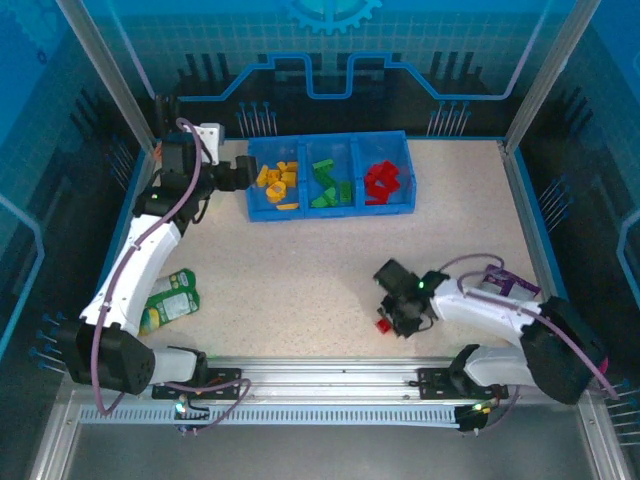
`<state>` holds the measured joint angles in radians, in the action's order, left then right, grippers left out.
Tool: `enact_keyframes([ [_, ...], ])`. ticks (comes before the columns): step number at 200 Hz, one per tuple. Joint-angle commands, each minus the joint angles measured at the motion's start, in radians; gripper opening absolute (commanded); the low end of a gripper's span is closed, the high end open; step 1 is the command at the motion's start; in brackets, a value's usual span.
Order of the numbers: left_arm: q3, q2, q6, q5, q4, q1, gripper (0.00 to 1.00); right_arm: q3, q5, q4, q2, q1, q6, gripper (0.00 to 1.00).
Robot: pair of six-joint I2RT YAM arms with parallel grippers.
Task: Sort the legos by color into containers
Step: Pick up the lego from the bottom-center of the table, then place the lego in the container.
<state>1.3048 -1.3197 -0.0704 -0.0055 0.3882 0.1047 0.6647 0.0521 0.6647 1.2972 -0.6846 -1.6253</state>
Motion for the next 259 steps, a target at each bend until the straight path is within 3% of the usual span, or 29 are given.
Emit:
enact_keyframes([
  [1,-0.004,0.001,-0.016,0.033,-0.025,-0.014,0.98,0.305,0.031,0.195,0.098,0.124,0.655,0.26],
  [28,-0.004,0.019,-0.051,0.094,-0.055,-0.043,0.98,0.846,0.298,0.524,0.399,0.156,1.139,0.27],
  [48,-0.007,0.036,-0.067,0.105,-0.065,-0.069,0.98,1.102,0.372,0.532,0.571,0.198,1.329,0.27],
  [91,-0.016,0.045,-0.062,0.105,-0.064,-0.079,0.98,1.464,0.251,0.403,0.863,0.340,1.436,0.26],
  [135,-0.032,0.048,-0.066,0.122,-0.068,-0.079,0.98,1.853,0.173,0.456,1.206,0.425,1.467,0.25],
  [204,0.003,-0.030,-0.071,0.151,-0.034,-0.077,0.99,1.919,0.041,0.381,1.321,0.482,1.475,0.25],
  [259,0.011,-0.082,-0.105,0.200,-0.045,-0.077,0.99,1.863,0.041,0.338,1.311,0.474,1.518,0.27],
])
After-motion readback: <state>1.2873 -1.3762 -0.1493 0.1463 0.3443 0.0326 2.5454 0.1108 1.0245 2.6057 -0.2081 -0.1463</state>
